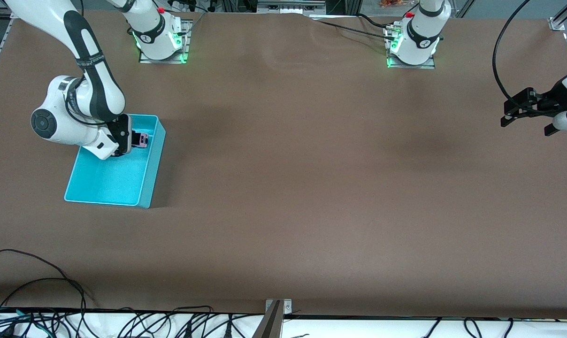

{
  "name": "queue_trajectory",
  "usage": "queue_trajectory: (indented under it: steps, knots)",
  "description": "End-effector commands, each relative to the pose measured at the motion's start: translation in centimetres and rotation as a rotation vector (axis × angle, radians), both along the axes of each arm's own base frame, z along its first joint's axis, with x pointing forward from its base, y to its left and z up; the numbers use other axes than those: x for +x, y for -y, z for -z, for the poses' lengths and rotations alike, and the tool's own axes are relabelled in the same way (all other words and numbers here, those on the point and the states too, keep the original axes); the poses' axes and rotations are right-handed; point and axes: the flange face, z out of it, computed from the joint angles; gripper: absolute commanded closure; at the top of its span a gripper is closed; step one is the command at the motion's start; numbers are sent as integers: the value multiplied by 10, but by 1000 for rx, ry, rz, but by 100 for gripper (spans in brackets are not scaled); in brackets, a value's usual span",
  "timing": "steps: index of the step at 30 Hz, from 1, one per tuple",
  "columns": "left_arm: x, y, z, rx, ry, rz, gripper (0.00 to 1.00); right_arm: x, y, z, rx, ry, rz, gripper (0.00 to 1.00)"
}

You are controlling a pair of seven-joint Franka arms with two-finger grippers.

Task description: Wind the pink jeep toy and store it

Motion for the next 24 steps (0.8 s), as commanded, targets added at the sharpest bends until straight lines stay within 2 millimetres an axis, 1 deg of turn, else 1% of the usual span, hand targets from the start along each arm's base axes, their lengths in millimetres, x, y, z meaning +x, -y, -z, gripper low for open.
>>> queue_trajectory:
  steps: [1,2,3,4,11,14,18,23,24]
  knots:
    - [4,0,-5,-24,2,3,0,-3,2,6,32,8,28,24]
    - [4,0,-5,-24,2,3,0,-3,2,6,33,7,29,21]
    - [4,0,-5,-24,2,3,0,-3,2,6,34,7,30,13]
    - [4,0,-5,-24,2,3,0,-3,2,6,34,6,30,0]
    - [4,0,-5,-24,2,3,0,1,1,2,36,17,29,0]
    - [4,0,-5,-24,2,3,0,6,0,-6,39,27,26,0]
    - [4,0,-5,-24,2,3,0,20,-5,-25,50,44,15,0]
    - [3,1,-6,-24,2,3,0,45,-10,-57,63,55,9,0]
    - [4,0,-5,-25,1,3,0,52,-12,-66,64,61,7,0]
